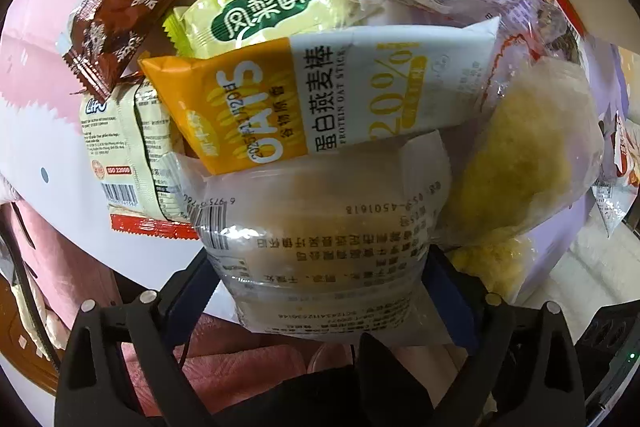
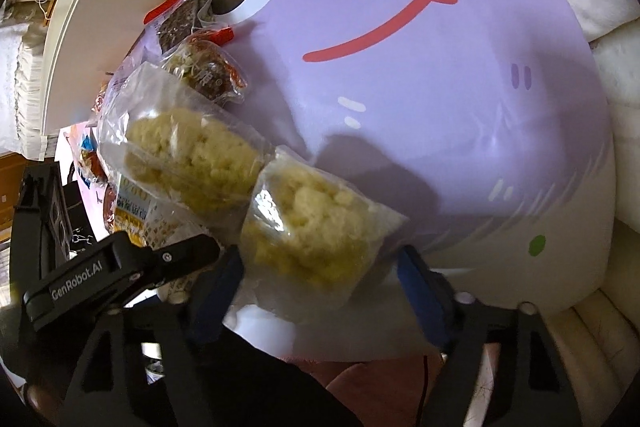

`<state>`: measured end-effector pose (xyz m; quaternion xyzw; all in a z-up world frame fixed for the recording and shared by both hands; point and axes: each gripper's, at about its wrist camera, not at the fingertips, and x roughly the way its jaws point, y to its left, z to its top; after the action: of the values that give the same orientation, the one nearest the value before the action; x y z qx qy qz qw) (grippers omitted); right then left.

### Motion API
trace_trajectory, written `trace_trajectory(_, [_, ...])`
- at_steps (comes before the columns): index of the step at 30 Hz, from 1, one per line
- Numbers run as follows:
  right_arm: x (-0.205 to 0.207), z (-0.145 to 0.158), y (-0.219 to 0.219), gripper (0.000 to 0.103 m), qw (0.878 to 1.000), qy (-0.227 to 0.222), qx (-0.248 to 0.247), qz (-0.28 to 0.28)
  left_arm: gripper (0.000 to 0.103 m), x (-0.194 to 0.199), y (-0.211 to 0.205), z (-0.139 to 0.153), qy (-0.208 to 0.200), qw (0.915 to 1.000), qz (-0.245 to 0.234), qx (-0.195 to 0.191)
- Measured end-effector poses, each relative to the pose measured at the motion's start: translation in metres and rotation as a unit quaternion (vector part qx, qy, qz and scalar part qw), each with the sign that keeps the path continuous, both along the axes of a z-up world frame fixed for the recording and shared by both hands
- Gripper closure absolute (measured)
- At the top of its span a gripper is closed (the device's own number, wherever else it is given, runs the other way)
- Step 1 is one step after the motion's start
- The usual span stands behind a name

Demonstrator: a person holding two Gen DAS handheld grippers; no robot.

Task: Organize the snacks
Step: 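Grasp a clear cracker bag with the left tool while the right tool grasps a puffed-snack bag, then carry both bags into the white tray and open both tools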

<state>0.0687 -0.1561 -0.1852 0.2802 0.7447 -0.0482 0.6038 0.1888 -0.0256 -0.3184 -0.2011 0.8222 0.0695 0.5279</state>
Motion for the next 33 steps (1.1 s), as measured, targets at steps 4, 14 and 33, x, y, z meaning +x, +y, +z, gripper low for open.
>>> trace_trajectory(4, [0.003, 0.001, -0.001, 0.047, 1.0, 0.002, 0.005, -0.01, 0.016, -0.001, 0.01, 0.005, 0.0, 1.0, 0.004, 0.001])
trace_trajectory(14, [-0.02, 0.008, -0.004, 0.053, 1.0, -0.008, -0.011, -0.012, 0.023, -0.019, 0.032, 0.015, 0.0, 0.9996, 0.026, 0.006])
trace_trajectory(33, [-0.043, 0.067, 0.032, 0.053, 0.994, -0.104, -0.013, 0.005, 0.023, -0.073, 0.068, 0.114, -0.11, 0.9925, 0.053, 0.01])
